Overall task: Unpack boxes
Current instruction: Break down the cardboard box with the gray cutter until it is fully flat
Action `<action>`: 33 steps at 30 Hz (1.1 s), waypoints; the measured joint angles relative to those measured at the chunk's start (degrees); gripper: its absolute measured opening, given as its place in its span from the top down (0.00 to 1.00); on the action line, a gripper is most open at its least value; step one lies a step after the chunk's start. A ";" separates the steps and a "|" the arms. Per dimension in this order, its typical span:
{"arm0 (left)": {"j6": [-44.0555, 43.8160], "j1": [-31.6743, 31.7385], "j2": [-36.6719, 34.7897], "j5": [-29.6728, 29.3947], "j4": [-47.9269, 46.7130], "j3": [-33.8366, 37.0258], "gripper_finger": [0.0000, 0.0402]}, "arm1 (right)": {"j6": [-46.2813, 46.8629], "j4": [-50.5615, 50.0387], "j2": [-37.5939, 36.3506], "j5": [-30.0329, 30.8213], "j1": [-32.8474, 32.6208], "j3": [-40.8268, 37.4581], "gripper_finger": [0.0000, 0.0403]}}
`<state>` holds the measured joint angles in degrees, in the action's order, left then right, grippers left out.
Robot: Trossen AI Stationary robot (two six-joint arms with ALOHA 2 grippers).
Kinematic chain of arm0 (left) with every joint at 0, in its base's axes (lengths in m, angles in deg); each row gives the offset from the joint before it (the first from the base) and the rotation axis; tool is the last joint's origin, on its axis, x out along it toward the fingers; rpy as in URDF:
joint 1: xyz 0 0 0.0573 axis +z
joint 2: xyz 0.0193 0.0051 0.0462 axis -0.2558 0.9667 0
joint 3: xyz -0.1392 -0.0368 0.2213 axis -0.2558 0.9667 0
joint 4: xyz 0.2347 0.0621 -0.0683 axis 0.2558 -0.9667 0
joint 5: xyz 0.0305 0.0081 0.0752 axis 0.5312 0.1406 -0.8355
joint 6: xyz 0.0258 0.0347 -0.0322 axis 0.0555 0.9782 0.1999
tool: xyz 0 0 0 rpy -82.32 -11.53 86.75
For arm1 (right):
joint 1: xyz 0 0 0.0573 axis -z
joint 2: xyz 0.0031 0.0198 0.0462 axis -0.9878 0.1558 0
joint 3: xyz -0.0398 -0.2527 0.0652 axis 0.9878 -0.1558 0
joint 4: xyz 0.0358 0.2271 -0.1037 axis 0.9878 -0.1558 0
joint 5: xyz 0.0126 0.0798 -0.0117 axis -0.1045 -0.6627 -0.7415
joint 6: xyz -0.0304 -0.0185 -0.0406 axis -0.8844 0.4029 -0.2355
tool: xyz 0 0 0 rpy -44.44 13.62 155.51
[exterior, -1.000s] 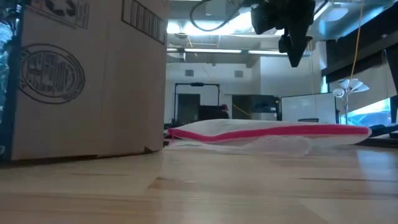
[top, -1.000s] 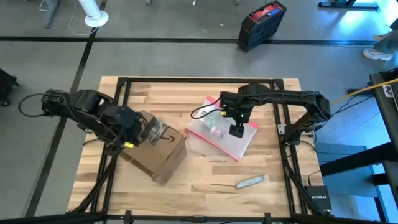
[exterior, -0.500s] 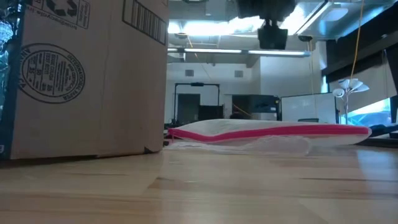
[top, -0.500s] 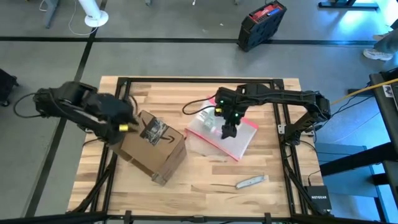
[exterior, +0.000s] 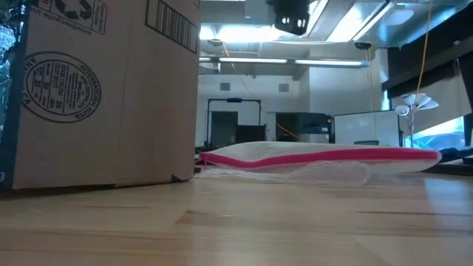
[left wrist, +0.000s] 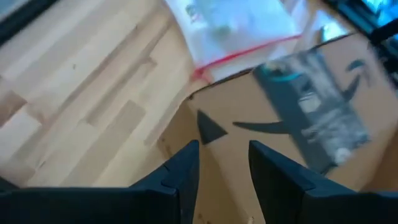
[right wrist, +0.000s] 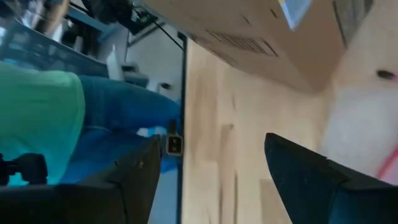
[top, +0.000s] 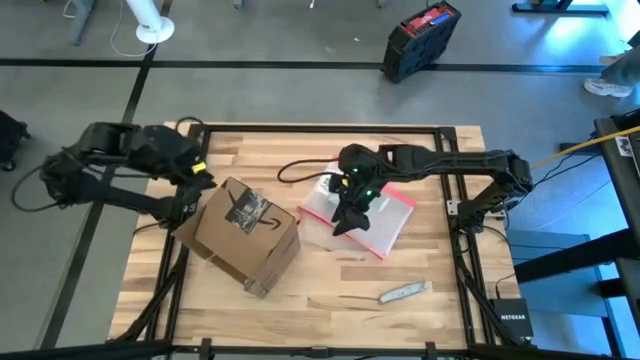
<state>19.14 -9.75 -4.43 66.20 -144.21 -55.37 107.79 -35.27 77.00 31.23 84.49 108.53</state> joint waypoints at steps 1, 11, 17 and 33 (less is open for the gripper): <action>0.43 0.66 0.04 0.65 0.01 1.18 0.68 | 0.67 1.35 0.25 0.04 -0.37 0.00 0.32; 4.63 7.17 -0.44 3.61 3.81 6.93 0.61 | 5.55 7.17 3.29 -1.52 -4.42 -0.04 0.32; 6.56 12.70 0.46 13.04 6.24 8.97 0.60 | 8.20 11.58 7.73 -3.43 -4.56 -0.04 0.32; 5.99 14.16 0.26 28.09 12.07 13.94 0.60 | 12.83 16.99 9.79 -1.69 -0.01 -0.07 0.36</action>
<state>25.13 4.40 -4.17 94.30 -132.14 -41.43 120.62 -18.28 86.80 29.54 84.48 108.46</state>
